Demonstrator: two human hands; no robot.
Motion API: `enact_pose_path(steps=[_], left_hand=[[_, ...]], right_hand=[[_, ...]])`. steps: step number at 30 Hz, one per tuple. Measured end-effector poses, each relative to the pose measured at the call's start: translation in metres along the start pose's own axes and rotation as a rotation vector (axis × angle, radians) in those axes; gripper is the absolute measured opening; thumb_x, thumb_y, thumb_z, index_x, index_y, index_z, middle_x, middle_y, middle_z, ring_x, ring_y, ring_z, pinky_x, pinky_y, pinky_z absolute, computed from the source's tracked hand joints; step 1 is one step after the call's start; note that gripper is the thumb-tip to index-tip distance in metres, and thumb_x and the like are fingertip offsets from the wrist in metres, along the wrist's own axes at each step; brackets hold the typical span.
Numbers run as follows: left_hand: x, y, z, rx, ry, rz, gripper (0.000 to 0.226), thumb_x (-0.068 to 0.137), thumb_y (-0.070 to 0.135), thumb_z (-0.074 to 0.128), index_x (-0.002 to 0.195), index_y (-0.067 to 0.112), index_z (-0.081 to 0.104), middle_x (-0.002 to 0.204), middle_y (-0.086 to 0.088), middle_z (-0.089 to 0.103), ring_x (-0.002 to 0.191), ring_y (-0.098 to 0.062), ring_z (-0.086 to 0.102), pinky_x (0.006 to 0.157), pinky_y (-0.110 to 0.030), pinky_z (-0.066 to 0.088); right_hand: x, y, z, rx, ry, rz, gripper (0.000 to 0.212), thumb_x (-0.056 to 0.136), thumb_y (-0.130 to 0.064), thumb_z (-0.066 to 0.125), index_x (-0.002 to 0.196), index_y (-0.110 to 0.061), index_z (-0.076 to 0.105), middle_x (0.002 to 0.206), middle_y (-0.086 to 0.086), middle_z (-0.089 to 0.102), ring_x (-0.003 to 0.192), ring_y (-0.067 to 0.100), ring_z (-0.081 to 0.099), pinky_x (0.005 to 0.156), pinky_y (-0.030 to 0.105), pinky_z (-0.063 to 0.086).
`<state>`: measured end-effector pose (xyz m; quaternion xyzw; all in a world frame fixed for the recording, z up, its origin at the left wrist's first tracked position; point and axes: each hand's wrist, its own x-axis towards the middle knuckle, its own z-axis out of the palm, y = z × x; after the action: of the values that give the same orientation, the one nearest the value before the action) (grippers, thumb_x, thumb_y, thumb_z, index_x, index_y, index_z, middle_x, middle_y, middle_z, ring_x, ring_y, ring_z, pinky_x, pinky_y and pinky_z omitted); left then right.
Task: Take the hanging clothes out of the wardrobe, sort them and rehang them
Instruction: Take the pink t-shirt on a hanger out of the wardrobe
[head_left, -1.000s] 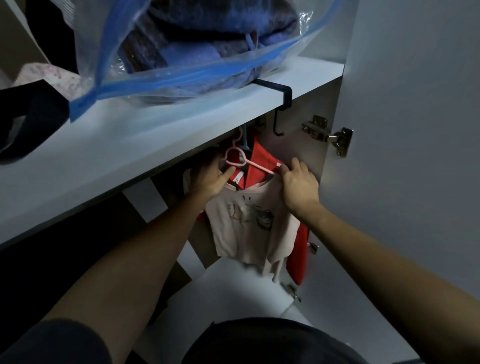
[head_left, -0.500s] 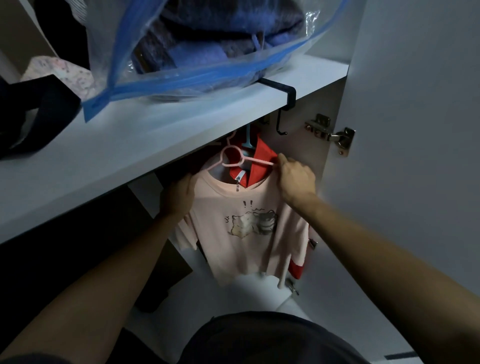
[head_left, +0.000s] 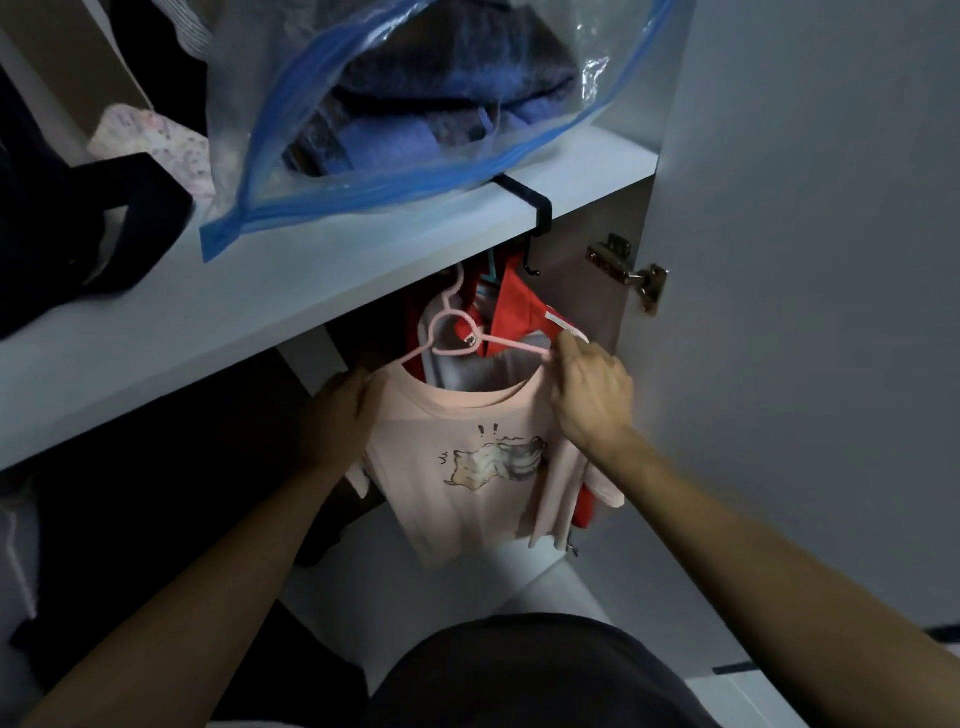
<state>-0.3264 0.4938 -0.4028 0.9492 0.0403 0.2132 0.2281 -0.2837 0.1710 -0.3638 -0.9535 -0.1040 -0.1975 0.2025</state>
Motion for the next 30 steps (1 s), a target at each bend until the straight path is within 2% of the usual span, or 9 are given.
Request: enact_pose_path(steps=[4, 7, 13, 16, 20, 27, 30], left_hand=[[-0.033, 0.028, -0.014, -0.013, 0.005, 0.015, 0.044, 0.104, 0.059, 0.041, 0.08, 0.023, 0.052, 0.077, -0.002, 0.06, 0.067, -0.019, 0.059, 0.058, -0.028, 0.041], [-0.05, 0.046, -0.016, -0.022, -0.011, 0.02, 0.042, 0.102, 0.062, 0.043, 0.082, 0.026, 0.051, 0.079, -0.002, 0.061, 0.069, -0.018, 0.058, 0.059, -0.028, 0.041], [-0.07, 0.08, 0.006, -0.01, -0.123, 0.08, 0.044, 0.101, 0.058, 0.05, 0.08, 0.02, 0.059, 0.08, 0.0, 0.06, 0.074, -0.022, 0.058, 0.065, -0.037, 0.048], [-0.071, 0.095, 0.02, -0.048, -0.172, 0.233, 0.038, 0.098, 0.052, 0.055, 0.073, 0.023, 0.051, 0.076, 0.0, 0.055, 0.074, -0.027, 0.055, 0.061, -0.038, 0.042], [-0.082, 0.127, 0.043, -0.161, -0.202, 0.459, 0.04, 0.099, 0.044, 0.059, 0.075, 0.011, 0.06, 0.075, -0.006, 0.061, 0.073, -0.029, 0.057, 0.062, -0.04, 0.043], [-0.146, 0.221, 0.083, -0.318, -0.389, 0.816, 0.045, 0.1, 0.046, 0.059, 0.07, 0.013, 0.058, 0.067, -0.007, 0.057, 0.063, -0.035, 0.056, 0.056, -0.042, 0.044], [-0.186, 0.275, 0.09, -0.361, -0.473, 0.947, 0.044, 0.096, 0.046, 0.061, 0.066, 0.015, 0.054, 0.062, -0.006, 0.055, 0.059, -0.036, 0.057, 0.052, -0.04, 0.045]], right_hand=[[-0.044, 0.005, -0.03, 0.062, 0.079, 0.028, 0.016, 0.095, -0.018, 0.071, 0.093, -0.009, 0.058, 0.08, 0.011, 0.064, 0.072, 0.039, 0.062, 0.06, 0.041, 0.05], [-0.07, 0.016, -0.048, 0.103, 0.132, 0.06, 0.023, 0.096, -0.021, 0.073, 0.086, -0.011, 0.055, 0.075, 0.008, 0.059, 0.068, 0.036, 0.059, 0.057, 0.037, 0.047], [-0.141, 0.05, -0.06, 0.106, 0.076, 0.197, 0.023, 0.105, -0.034, 0.058, 0.092, -0.014, 0.055, 0.08, 0.004, 0.059, 0.075, 0.03, 0.057, 0.061, 0.037, 0.043], [-0.182, 0.06, -0.073, 0.076, 0.089, 0.315, 0.022, 0.105, -0.038, 0.053, 0.097, -0.017, 0.055, 0.084, 0.002, 0.06, 0.077, 0.028, 0.057, 0.06, 0.036, 0.041], [-0.246, 0.063, -0.1, -0.002, 0.133, 0.482, 0.018, 0.104, -0.035, 0.057, 0.098, -0.018, 0.057, 0.086, 0.003, 0.062, 0.078, 0.029, 0.057, 0.06, 0.035, 0.036], [-0.396, 0.068, -0.159, -0.088, 0.294, 0.787, 0.018, 0.104, -0.037, 0.052, 0.101, -0.02, 0.058, 0.089, -0.001, 0.062, 0.081, 0.028, 0.058, 0.063, 0.042, 0.046], [-0.458, 0.069, -0.188, -0.142, 0.381, 0.927, 0.01, 0.102, -0.03, 0.061, 0.1, -0.02, 0.06, 0.089, -0.003, 0.063, 0.082, 0.026, 0.06, 0.065, 0.041, 0.046]])
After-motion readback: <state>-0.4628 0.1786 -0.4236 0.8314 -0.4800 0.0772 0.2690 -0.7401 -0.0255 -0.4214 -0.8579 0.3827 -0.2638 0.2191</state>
